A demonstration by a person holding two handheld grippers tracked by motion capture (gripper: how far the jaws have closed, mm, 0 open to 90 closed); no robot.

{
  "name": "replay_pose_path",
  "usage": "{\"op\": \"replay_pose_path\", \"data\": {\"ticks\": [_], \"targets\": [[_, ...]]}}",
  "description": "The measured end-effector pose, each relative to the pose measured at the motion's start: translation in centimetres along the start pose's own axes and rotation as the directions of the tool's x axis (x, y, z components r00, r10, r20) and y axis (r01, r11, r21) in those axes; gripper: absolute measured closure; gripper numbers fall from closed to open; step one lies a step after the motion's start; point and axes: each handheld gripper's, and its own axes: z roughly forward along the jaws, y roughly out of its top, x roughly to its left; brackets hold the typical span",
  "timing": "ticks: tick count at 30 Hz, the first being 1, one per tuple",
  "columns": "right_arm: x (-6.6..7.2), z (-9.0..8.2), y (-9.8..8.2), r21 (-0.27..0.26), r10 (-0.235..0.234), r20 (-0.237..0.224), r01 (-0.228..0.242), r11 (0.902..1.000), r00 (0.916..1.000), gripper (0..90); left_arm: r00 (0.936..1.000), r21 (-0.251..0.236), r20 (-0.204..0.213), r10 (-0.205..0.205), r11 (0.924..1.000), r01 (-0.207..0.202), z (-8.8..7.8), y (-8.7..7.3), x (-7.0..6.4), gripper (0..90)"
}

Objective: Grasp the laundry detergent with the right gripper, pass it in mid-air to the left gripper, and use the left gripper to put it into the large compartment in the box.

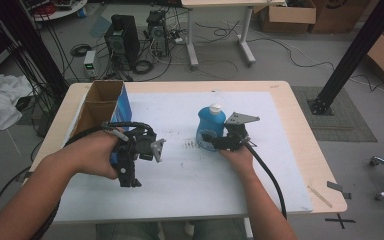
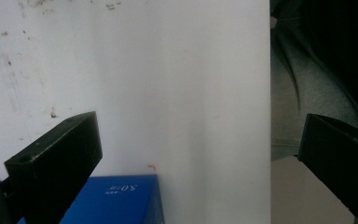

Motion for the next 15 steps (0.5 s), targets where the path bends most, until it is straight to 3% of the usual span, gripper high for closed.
{"op": "replay_pose_path", "data": {"ticks": [15], "targets": [[-0.02,0.14,-0.27,-0.016,-0.004,-0.013,0.004,0.9999,0.9999,30.9,1.0000,0.000,0.004,-0.004,1.0000,0.004,0.25,-0.04,0.09,0.1]]}}
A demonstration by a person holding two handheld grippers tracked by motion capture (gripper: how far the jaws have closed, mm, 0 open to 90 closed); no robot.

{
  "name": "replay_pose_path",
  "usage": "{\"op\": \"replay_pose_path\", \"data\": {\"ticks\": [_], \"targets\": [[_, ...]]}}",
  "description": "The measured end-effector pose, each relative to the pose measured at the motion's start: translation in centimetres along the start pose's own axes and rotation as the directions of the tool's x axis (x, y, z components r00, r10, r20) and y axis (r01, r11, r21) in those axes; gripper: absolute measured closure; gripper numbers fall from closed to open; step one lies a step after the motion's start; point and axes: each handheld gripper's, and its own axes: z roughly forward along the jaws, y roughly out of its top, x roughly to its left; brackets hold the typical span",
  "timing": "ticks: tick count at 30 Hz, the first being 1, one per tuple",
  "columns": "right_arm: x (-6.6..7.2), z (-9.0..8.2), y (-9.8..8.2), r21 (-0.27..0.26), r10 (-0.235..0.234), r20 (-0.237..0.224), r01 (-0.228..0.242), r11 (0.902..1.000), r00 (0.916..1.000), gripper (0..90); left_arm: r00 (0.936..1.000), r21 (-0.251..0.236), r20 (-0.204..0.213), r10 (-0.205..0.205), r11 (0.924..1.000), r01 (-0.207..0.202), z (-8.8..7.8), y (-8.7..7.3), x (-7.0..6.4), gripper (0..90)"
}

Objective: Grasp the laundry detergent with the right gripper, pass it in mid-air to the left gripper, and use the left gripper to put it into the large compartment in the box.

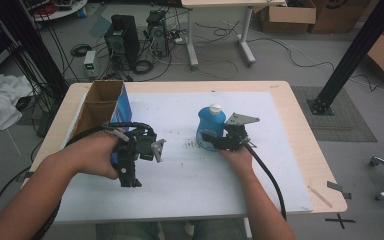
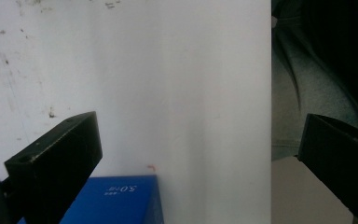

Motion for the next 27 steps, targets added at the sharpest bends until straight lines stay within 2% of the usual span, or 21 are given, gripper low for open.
{"op": "replay_pose_path", "data": {"ticks": [13,16,23,27], "targets": [[-0.01,0.09,-0.19,-0.009,-0.007,-0.007,0.006,0.9999,1.0000,36.2,0.9999,-0.005,-0.002,-0.014,0.9999,0.014,-0.01,-0.37,-0.11,0.1],[0.08,0.19,-0.30,-0.013,-0.018,0.001,0.018,0.9998,0.9998,40.3,1.0000,0.001,0.001,-0.008,1.0000,0.008,0.27,-0.22,-0.09,0.1],[0.28,0.04,-0.19,-0.007,-0.048,0.016,0.048,0.9988,0.9987,43.4,1.0000,0.000,0.002,-0.006,1.0000,0.006,0.26,-0.06,0.08,0.1],[0.17,-0.17,-0.09,-0.002,-0.030,0.010,0.030,0.9995,0.9995,44.4,1.0000,-0.006,-0.003,-0.008,0.9999,0.008,0.09,-0.05,0.11,0.1]]}}
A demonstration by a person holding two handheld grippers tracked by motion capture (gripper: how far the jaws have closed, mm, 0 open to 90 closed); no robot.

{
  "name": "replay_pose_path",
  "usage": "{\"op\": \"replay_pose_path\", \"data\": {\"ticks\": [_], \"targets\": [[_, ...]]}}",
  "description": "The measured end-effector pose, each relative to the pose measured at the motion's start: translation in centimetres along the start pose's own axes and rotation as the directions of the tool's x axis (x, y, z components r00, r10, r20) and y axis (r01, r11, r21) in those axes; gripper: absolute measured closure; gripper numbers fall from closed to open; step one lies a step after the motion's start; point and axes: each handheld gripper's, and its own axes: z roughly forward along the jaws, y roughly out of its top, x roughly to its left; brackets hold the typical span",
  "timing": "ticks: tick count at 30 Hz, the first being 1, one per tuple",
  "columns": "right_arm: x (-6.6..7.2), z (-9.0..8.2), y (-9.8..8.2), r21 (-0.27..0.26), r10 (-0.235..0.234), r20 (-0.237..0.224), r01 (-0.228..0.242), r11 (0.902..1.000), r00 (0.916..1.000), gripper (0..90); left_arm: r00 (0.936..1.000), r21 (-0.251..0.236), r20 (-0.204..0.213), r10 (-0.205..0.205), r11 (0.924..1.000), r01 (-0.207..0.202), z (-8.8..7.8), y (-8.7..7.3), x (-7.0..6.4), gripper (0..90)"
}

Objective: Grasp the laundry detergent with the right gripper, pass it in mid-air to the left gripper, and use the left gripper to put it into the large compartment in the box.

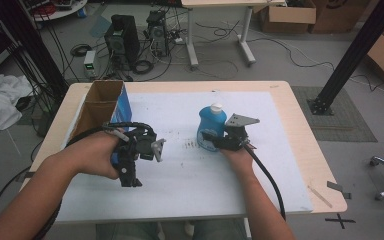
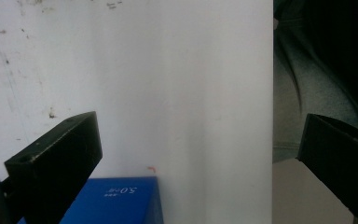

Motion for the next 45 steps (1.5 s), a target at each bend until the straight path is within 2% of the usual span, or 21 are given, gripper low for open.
{"op": "replay_pose_path", "data": {"ticks": [3,12,13,14,16,17,18,19,20,21,23,24,25,26,28,33,37,38,39,43,45], "targets": [[0.0,-0.5,0.3,-0.003,0.003,-0.024,-0.003,1.0000,0.9997,44.8,1.0000,0.002,-0.002,-0.002,1.0000,0.002,-0.1,0.0,0.2,0.1],[1.4,-2.9,2.3,0.019,-0.101,-0.114,0.104,0.9944,0.9883,44.8,0.9999,0.005,-0.010,0.008,1.0000,-0.008,-0.3,0.5,0.7,0.1],[1.9,-3.5,2.5,0.017,-0.121,-0.160,0.125,0.9920,0.9797,44.7,0.9999,0.006,-0.010,0.013,0.9999,-0.012,-0.5,0.7,0.9,0.1],[1.9,-3.5,2.5,0.017,-0.121,-0.160,0.125,0.9920,0.9797,44.7,0.9999,0.006,-0.010,0.013,0.9999,-0.012,-0.5,0.7,0.9,0.1],[2.6,-3.8,2.7,0.012,-0.138,-0.207,0.143,0.9896,0.9686,44.7,0.9998,0.005,-0.013,0.014,0.9999,-0.014,-0.7,0.9,1.1,0.1],[3.5,-3.9,2.8,0.018,-0.168,-0.245,0.178,0.9839,0.9548,44.7,0.9997,0.006,-0.014,0.019,0.9998,-0.018,-0.9,1.2,1.2,0.1],[3.5,-3.9,2.8,0.018,-0.168,-0.245,0.178,0.9839,0.9548,44.7,0.9997,0.006,-0.014,0.019,0.9998,-0.018,-0.9,1.2,1.2,0.1],[4.5,-3.8,2.9,0.022,-0.194,-0.286,0.208,0.9778,0.9385,44.6,0.9996,0.008,-0.014,0.024,0.9997,-0.024,-1.0,1.5,1.4,0.1],[4.5,-3.8,2.9,0.022,-0.194,-0.286,0.208,0.9778,0.9385,44.6,0.9996,0.008,-0.014,0.024,0.9997,-0.024,-1.0,1.5,1.4,0.1],[5.5,-3.7,3.0,0.015,-0.208,-0.332,0.225,0.9741,0.9202,44.5,0.9995,0.013,-0.013,0.027,0.9996,-0.027,-1.1,1.7,1.5,0.1],[6.4,-3.5,2.9,0.013,-0.224,-0.360,0.245,0.9694,0.9054,44.5,0.9992,0.013,-0.013,0.039,0.9992,-0.038,-1.3,2.2,1.6,0.1],[6.4,-3.5,2.9,0.013,-0.224,-0.360,0.245,0.9694,0.9054,44.5,0.9992,0.013,-0.013,0.039,0.9992,-0.038,-1.3,2.2,1.6,0.1],[7.2,-3.1,2.8,0.012,-0.236,-0.388,0.261,0.9652,0.8907,44.5,0.9991,0.015,-0.015,0.041,0.9991,-0.040,-1.3,2.4,1.7,0.1],[7.2,-3.1,2.8,0.012,-0.236,-0.388,0.261,0.9652,0.8907,44.5,0.9990,0.016,-0.015,0.043,0.9990,-0.043,-1.4,2.5,1.7,0.1],[8.3,-2.4,2.5,0.006,-0.237,-0.425,0.264,0.9646,0.8739,44.5,0.9989,0.012,-0.012,0.045,0.9989,-0.045,-1.5,2.8,1.8,0.1],[9.6,-1.3,2.0,0.000,-0.228,-0.458,0.256,0.9667,0.8592,44.5,0.9991,-0.003,0.006,0.042,0.9991,-0.042,-1.6,3.1,1.9,0.1],[11.1,0.3,1.6,-0.004,-0.227,-0.499,0.260,0.9656,0.8361,44.6,0.9990,0.003,0.018,0.041,0.9991,-0.041,-1.5,3.3,2.0,0.1],[11.1,0.3,1.6,-0.004,-0.227,-0.499,0.260,0.9656,0.8361,44.6,0.9990,0.005,0.018,0.041,0.9992,-0.041,-1.4,3.4,1.9,0.1],[11.7,0.9,1.6,0.001,-0.234,-0.512,0.272,0.9622,0.8268,44.6,0.9989,0.008,0.021,0.042,0.9991,-0.042,-1.5,3.5,1.9,0.1],[12.3,1.9,1.8,-0.001,-0.236,-0.533,0.278,0.9605,0.8128,44.6,0.9987,0.010,0.024,0.044,0.9990,-0.044,-1.5,3.8,1.8,0.1],[12.5,2.2,1.9,-0.006,-0.237,-0.530,0.276,0.9611,0.8141,44.6,0.9989,0.013,0.028,0.039,0.9992,-0.039,-1.7,3.9,1.7,0.1]]}}
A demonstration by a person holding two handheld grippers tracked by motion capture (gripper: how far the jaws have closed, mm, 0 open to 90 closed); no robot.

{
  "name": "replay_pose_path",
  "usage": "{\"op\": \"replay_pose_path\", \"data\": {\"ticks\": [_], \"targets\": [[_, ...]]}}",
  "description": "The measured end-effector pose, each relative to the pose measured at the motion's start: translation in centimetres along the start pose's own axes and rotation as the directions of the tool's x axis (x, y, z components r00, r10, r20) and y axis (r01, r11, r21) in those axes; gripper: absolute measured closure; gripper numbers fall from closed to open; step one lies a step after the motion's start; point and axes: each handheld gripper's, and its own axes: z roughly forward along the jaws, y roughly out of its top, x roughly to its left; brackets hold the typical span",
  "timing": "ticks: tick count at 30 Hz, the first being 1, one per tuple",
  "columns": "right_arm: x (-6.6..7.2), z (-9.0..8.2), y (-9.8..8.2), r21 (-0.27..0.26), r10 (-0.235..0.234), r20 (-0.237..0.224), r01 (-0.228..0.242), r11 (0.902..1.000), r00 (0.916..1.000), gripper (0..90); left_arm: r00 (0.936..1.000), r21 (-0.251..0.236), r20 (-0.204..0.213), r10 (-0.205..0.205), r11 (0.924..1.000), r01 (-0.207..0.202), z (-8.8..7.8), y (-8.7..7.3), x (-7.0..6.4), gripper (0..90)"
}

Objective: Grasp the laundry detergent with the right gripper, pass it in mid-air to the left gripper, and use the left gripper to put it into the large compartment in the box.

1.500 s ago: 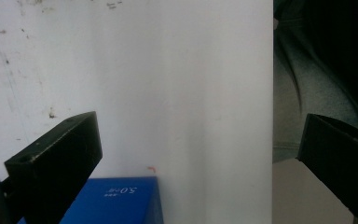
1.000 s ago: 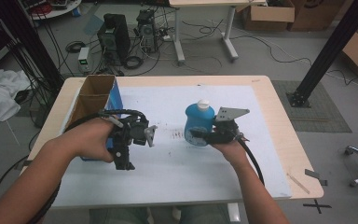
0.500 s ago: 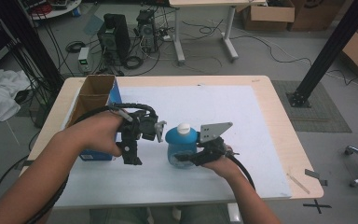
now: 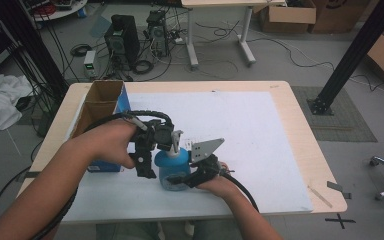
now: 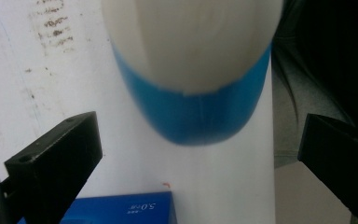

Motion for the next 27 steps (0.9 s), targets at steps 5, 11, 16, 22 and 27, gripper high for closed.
{"op": "replay_pose_path", "data": {"ticks": [5,11,16,22,27], "targets": [[-0.1,0.4,0.4,-0.006,-0.009,-0.007,0.009,0.9999,0.9999,44.5,1.0000,0.007,0.002,0.000,1.0000,0.000,-0.1,0.3,-0.1,0.1],[-0.2,1.0,0.6,0.001,-0.023,-0.001,0.023,0.9997,0.9997,44.5,1.0000,0.010,0.001,0.000,0.9999,-0.001,-0.2,0.8,-0.2,0.1],[-0.2,1.6,0.8,-0.001,-0.016,-0.005,0.016,0.9999,0.9999,44.5,1.0000,0.009,0.003,-0.003,1.0000,0.003,-0.2,1.1,-0.3,0.1],[0.2,2.6,1.9,-0.009,-0.022,-0.018,0.022,0.9997,0.9996,44.5,0.9999,0.020,-0.010,-0.007,0.9998,0.008,0.1,1.2,-0.4,0.1],[0.1,3.2,2.4,-0.023,-0.041,-0.024,0.040,0.9989,0.9989,44.5,0.9996,0.028,-0.011,-0.024,0.9993,0.025,0.3,1.0,-0.5,0.3]]}}
